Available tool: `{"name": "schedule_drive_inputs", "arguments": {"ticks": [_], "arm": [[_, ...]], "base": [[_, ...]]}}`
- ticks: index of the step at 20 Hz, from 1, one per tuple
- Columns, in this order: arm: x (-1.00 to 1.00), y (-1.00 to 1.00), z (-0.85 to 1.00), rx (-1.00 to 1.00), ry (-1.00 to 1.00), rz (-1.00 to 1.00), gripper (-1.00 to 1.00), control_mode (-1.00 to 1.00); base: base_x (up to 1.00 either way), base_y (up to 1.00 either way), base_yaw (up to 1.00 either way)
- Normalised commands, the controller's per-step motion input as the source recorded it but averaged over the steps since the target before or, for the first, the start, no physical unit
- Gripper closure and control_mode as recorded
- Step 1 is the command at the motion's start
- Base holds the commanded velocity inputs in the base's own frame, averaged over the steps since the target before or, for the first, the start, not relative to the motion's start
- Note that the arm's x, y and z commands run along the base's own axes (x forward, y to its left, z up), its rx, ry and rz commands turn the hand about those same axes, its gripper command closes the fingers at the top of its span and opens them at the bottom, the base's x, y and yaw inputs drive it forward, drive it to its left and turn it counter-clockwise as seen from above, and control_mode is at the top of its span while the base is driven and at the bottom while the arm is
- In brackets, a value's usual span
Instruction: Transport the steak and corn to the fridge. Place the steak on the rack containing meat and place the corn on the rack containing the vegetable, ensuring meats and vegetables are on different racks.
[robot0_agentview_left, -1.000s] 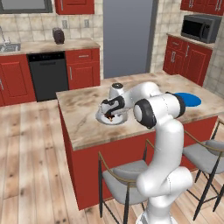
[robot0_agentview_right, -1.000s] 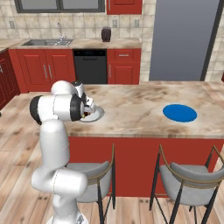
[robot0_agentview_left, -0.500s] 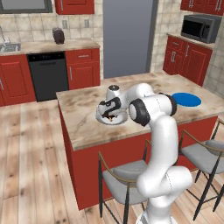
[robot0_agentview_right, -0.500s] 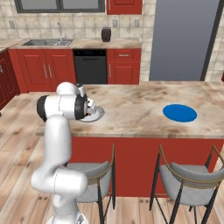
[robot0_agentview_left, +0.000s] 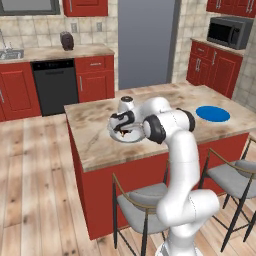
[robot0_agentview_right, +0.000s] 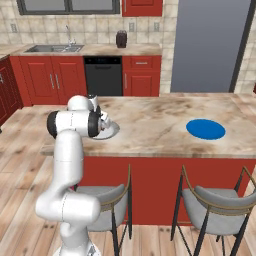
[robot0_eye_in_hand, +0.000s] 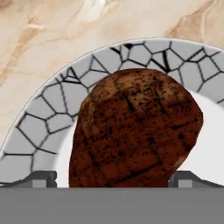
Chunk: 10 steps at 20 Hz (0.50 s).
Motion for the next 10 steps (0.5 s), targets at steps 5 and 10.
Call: {"name": "schedule_drive_inputs", "arguments": {"ticks": [5,10], "arm": [[0.19,0.00,-0.25,0.00,0.06,0.00,1.00,-1.00],[0.01,-0.03,-0.19,0.00,0.09,-0.01,1.00,-1.00]], "base": [[0.00,0.00,0.00],[0.00,0.00,0.00]]}}
